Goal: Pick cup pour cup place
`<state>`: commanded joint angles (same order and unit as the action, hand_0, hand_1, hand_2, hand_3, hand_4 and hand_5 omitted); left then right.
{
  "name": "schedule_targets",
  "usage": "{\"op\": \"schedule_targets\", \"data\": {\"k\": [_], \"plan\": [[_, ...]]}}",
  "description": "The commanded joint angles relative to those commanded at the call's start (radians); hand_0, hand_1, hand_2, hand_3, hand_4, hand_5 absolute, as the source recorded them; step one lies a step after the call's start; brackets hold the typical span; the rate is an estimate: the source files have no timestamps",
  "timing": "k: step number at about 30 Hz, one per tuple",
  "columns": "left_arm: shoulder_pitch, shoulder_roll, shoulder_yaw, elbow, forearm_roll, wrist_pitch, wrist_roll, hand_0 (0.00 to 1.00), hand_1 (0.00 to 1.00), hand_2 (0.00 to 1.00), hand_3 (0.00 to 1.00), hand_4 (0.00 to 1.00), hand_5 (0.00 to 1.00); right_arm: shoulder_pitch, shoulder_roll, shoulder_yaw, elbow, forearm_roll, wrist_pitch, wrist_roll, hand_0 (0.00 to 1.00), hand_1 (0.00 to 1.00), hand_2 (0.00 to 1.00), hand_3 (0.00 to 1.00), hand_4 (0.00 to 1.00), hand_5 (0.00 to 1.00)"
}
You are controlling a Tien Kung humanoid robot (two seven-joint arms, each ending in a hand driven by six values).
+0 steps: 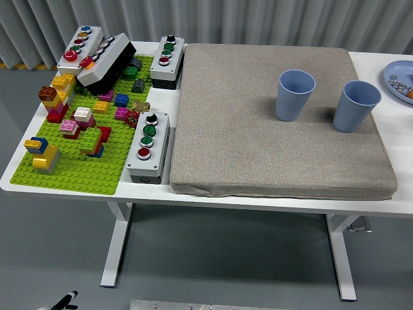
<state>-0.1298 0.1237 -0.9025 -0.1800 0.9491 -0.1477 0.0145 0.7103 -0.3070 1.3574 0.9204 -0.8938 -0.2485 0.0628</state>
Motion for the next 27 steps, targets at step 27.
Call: {"op": "schedule_targets", "data": {"k": [27], "plan": [[0.007, -0.006, -0.029, 0.000, 0.012, 0.002, 0.000, 0.889, 0.844, 0.880, 0.793, 0.658, 0.985, 0.001, 0.017, 0.002, -0.012, -0.022, -0.023, 0.014, 0.850, 0.799, 0.792, 0.818, 0.808, 0.998]]}}
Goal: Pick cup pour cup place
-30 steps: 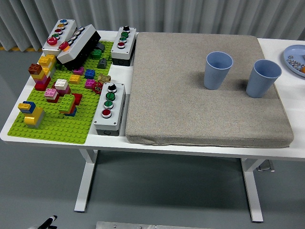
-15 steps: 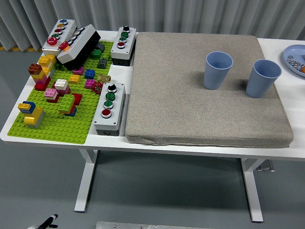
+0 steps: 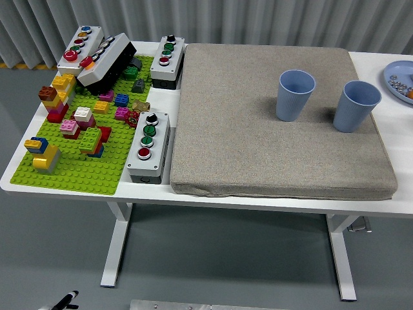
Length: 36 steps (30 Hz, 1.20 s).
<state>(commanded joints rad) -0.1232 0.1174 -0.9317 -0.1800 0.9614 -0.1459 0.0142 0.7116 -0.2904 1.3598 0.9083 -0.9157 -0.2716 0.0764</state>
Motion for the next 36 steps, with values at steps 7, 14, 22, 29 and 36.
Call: {"op": "schedule_targets", "data": {"k": [7, 14, 22, 29, 36], "plan": [[0.004, -0.001, 0.008, 0.000, -0.012, 0.001, -0.001, 0.888, 0.844, 0.880, 0.794, 0.658, 0.985, 0.003, 0.006, -0.009, -0.005, 0.001, 0.008, 0.001, 0.851, 0.800, 0.791, 0.818, 0.809, 0.998], [0.009, -0.001, 0.011, 0.000, -0.017, 0.002, 0.000, 0.888, 0.844, 0.881, 0.794, 0.657, 0.986, -0.007, 0.003, -0.002, -0.006, -0.008, 0.008, -0.001, 0.853, 0.800, 0.790, 0.817, 0.806, 0.998], [0.008, -0.001, 0.008, 0.000, -0.015, 0.002, -0.001, 0.888, 0.844, 0.881, 0.794, 0.656, 0.987, -0.008, 0.003, 0.003, -0.007, -0.019, 0.007, -0.003, 0.855, 0.801, 0.789, 0.816, 0.809, 0.998], [0.008, -0.001, 0.004, 0.000, -0.013, 0.002, -0.001, 0.888, 0.844, 0.881, 0.794, 0.656, 0.988, -0.010, 0.000, 0.003, -0.005, -0.022, 0.005, -0.002, 0.855, 0.800, 0.787, 0.815, 0.812, 0.998], [0.008, -0.001, -0.001, 0.000, -0.009, 0.003, -0.002, 0.888, 0.844, 0.881, 0.794, 0.656, 0.988, -0.010, -0.002, 0.006, -0.005, -0.026, 0.005, -0.002, 0.855, 0.800, 0.788, 0.816, 0.813, 0.998]]}}
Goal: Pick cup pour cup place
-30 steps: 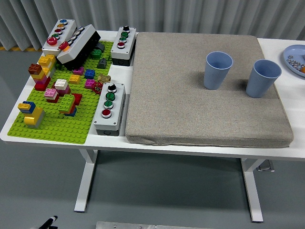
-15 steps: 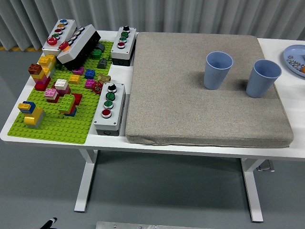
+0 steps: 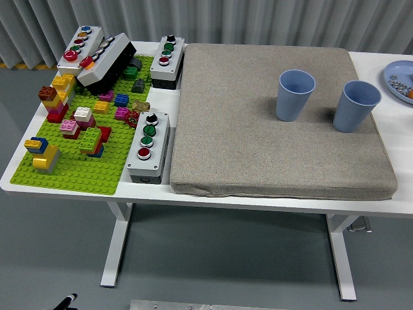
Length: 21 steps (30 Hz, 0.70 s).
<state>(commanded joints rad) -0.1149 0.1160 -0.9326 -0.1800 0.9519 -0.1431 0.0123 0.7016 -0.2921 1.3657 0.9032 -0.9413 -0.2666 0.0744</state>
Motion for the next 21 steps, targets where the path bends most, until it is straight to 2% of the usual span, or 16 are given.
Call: {"op": "schedule_targets", "data": {"k": [21], "plan": [[0.000, 0.000, -0.006, 0.000, -0.001, 0.001, -0.001, 0.888, 0.844, 0.882, 0.795, 0.656, 0.989, 0.003, -0.001, -0.004, 0.001, -0.005, -0.001, -0.002, 0.856, 0.801, 0.788, 0.815, 0.818, 0.998]]}}
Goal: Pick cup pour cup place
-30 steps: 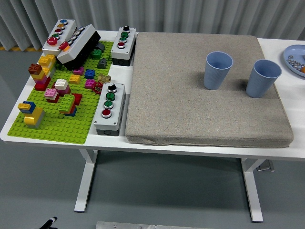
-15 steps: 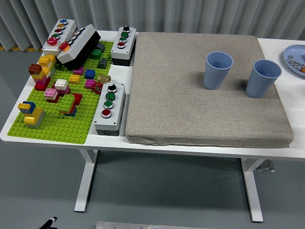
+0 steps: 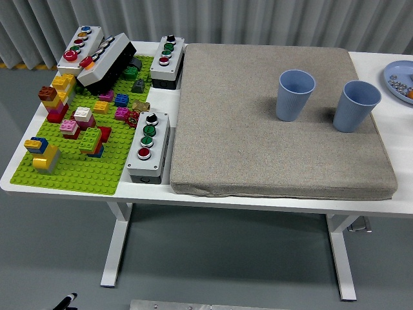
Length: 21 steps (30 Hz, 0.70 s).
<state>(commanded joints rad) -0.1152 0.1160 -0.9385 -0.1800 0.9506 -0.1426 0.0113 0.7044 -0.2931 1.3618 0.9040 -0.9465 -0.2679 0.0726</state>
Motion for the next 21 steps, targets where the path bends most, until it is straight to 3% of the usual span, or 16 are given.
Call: {"op": "schedule_targets", "data": {"k": [21], "plan": [[0.002, 0.000, -0.002, 0.000, -0.003, -0.001, 0.005, 0.889, 0.844, 0.882, 0.795, 0.658, 0.990, -0.001, 0.001, -0.006, 0.001, 0.000, 0.001, 0.000, 0.857, 0.801, 0.788, 0.815, 0.819, 0.998]]}}
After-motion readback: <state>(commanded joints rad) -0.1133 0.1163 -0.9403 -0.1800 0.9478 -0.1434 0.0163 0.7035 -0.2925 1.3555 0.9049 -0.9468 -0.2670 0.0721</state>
